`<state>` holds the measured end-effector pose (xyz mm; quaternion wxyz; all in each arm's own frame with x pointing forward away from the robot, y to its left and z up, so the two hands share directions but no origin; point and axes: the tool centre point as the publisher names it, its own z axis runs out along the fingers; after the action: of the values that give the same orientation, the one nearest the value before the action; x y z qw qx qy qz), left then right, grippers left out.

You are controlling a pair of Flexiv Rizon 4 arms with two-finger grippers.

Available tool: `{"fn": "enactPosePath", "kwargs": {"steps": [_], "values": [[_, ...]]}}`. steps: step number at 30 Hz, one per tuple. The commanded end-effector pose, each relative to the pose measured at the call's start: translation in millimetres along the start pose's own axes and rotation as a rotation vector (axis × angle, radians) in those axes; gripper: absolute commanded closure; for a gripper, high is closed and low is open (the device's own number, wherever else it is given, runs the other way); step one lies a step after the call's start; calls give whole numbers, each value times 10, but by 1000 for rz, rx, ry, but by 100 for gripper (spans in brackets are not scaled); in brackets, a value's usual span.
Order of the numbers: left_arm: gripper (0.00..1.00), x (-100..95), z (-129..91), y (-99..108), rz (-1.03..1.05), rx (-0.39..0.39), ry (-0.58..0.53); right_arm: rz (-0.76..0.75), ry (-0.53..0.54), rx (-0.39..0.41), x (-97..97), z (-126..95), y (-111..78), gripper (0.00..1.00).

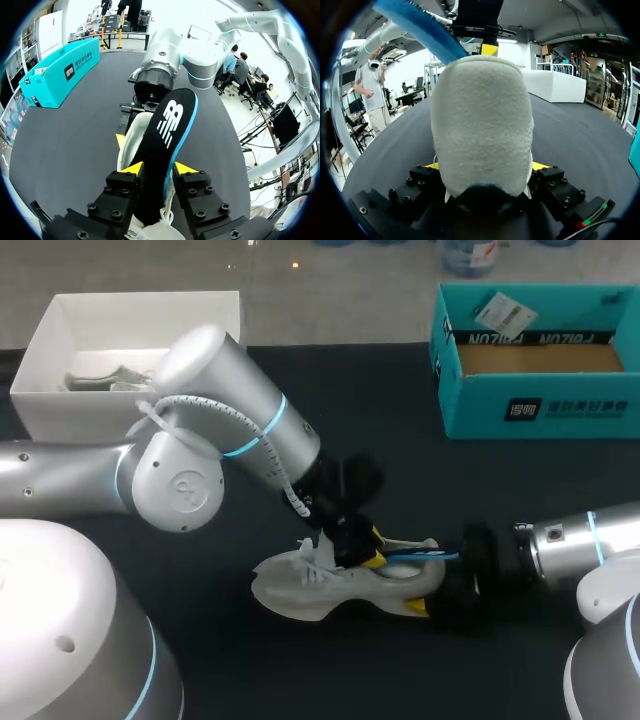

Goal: Take the shoe out of the shoebox, open the shoe tongue, remove and reinsert the insole, then place the shoe into the shoebox

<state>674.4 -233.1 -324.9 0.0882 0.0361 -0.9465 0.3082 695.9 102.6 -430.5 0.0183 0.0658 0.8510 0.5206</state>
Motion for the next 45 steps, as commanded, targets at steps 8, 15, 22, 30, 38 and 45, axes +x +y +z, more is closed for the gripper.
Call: {"fn": "enactPosePath", "kwargs": {"steps": [8,15,22,30,38,45], "values": [[66,31,143,26,18,-11,-31,0,-1,5,7,14,-3,100],[100,4,211,16,25,-27,-41,0,-1,5,7,14,-3,100],[100,30,122,-15,26,-3,-34,0,-1,5,7,14,-3,100],[100,70,-168,-200,28,105,77,0,-1,5,7,14,-3,100],[100,216,-587,-506,61,245,196,0,-1,5,7,14,-3,100],[100,365,-953,-722,74,402,278,0,-1,5,7,14,-3,100]]}}
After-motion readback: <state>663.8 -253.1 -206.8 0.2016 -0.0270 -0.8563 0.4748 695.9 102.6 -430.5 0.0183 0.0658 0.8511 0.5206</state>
